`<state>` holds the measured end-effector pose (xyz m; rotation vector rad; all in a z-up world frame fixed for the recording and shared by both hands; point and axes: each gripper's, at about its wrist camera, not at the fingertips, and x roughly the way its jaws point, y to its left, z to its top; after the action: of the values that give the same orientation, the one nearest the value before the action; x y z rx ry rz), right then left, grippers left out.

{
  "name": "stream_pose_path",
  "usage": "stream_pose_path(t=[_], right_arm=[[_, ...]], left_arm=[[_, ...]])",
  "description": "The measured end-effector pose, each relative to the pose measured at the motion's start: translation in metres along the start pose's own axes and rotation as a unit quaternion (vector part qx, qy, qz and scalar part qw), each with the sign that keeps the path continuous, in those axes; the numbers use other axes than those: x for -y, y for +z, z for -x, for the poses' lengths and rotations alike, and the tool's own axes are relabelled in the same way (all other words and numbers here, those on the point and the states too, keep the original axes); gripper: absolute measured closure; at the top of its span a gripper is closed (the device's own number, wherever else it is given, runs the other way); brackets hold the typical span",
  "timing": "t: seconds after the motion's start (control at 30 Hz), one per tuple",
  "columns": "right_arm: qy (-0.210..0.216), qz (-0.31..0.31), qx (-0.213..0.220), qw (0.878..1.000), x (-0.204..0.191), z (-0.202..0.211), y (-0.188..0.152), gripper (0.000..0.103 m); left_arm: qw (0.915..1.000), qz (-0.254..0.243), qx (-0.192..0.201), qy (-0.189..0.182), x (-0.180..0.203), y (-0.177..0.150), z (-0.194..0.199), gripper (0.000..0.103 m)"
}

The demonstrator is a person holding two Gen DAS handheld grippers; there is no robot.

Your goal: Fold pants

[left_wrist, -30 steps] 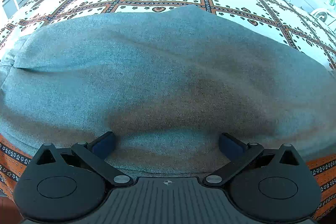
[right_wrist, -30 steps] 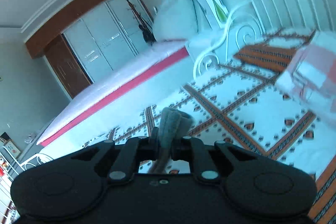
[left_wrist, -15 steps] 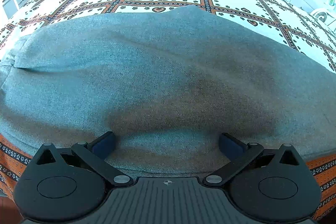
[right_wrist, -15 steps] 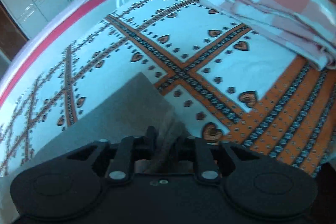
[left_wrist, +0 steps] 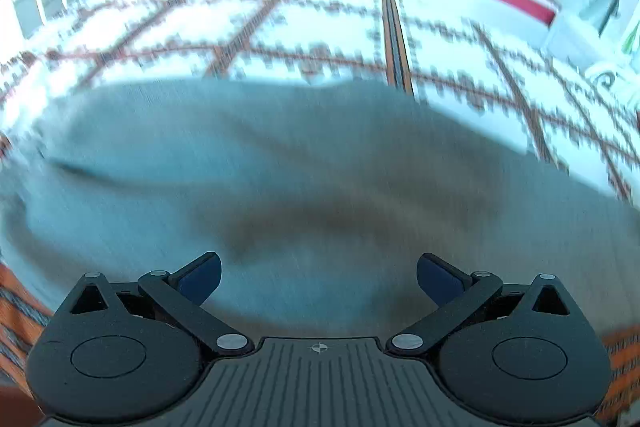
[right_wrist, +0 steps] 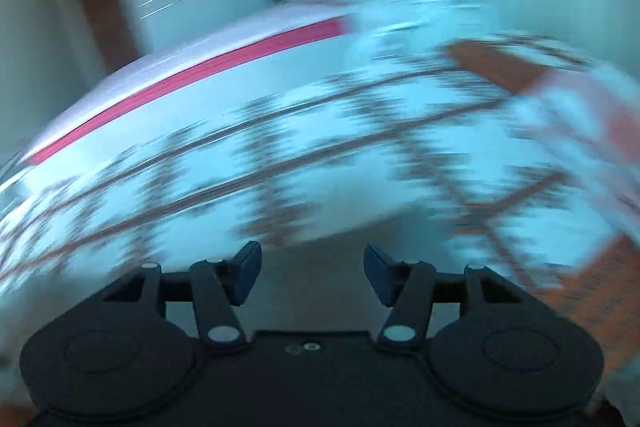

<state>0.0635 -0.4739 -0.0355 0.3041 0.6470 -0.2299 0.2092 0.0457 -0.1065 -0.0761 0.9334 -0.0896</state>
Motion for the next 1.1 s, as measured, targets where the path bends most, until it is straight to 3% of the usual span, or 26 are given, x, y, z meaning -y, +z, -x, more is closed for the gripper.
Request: stream_pose_path(t=[0.13, 0.3, 0.4, 0.53, 0.6, 0.7, 0.8, 0.83, 0.87, 0.9, 1.0, 1.03, 1.1], right_arm=[[0.111, 0.063, -0.053, 0.99, -0.084, -0.04, -0.005, 0.055], [0.204, 0.127, -0.101, 0.965, -0.189, -0.085, -0.009, 0.063], [0.242, 0.173, -0.125, 0.947, -0.249, -0.118, -0.002, 0.065], [0.272, 0.205, -0.152, 0.928, -0.312, -0.162, 0.007, 0.066], [0.279, 0.231, -0.167, 0.917, -0.34, -0.185, 0.009, 0.071], [0.297, 0.259, -0.189, 0.899, -0.365, -0.212, 0.008, 0.072], [0.302, 0.306, -0.237, 0.871, -0.381, -0.227, -0.004, 0.073], [0.31, 0.323, -0.237, 0.862, -0.384, -0.224, -0.006, 0.077], [0.323, 0.33, -0.243, 0.853, -0.385, -0.221, -0.005, 0.092], [0.338, 0.332, -0.256, 0.843, -0.385, -0.218, -0.003, 0.099], [0.373, 0.361, -0.281, 0.807, -0.387, -0.209, -0.003, 0.102], [0.381, 0.359, -0.29, 0.801, -0.387, -0.209, -0.004, 0.102], [0.373, 0.354, -0.278, 0.812, -0.391, -0.213, -0.005, 0.086]], left_arm=[[0.9997, 0.006, 0.01, 0.02, -0.021, 0.028, -0.004, 0.0], [0.9985, 0.035, 0.021, 0.037, -0.052, 0.057, -0.018, 0.0], [0.9974, 0.034, 0.024, 0.059, -0.063, 0.071, -0.034, 0.0], [0.9961, 0.067, 0.0, 0.057, -0.088, 0.079, -0.059, 0.0], [0.9952, 0.083, -0.015, 0.05, -0.098, 0.079, -0.07, 0.0], [0.9949, 0.091, -0.018, 0.039, -0.104, 0.081, -0.077, 0.0], [0.9953, 0.085, -0.014, 0.043, -0.105, 0.086, -0.082, 0.0], [0.9953, 0.085, -0.015, 0.044, -0.107, 0.088, -0.083, 0.0], [0.9953, 0.085, -0.016, 0.043, -0.108, 0.089, -0.086, 0.0], [0.9955, 0.083, -0.018, 0.043, -0.109, 0.09, -0.087, 0.0], [0.9957, 0.08, -0.018, 0.044, -0.11, 0.091, -0.089, 0.0], [0.9957, 0.078, -0.018, 0.045, -0.109, 0.091, -0.09, 0.0], [0.9958, 0.075, -0.018, 0.049, -0.108, 0.091, -0.092, 0.0]])
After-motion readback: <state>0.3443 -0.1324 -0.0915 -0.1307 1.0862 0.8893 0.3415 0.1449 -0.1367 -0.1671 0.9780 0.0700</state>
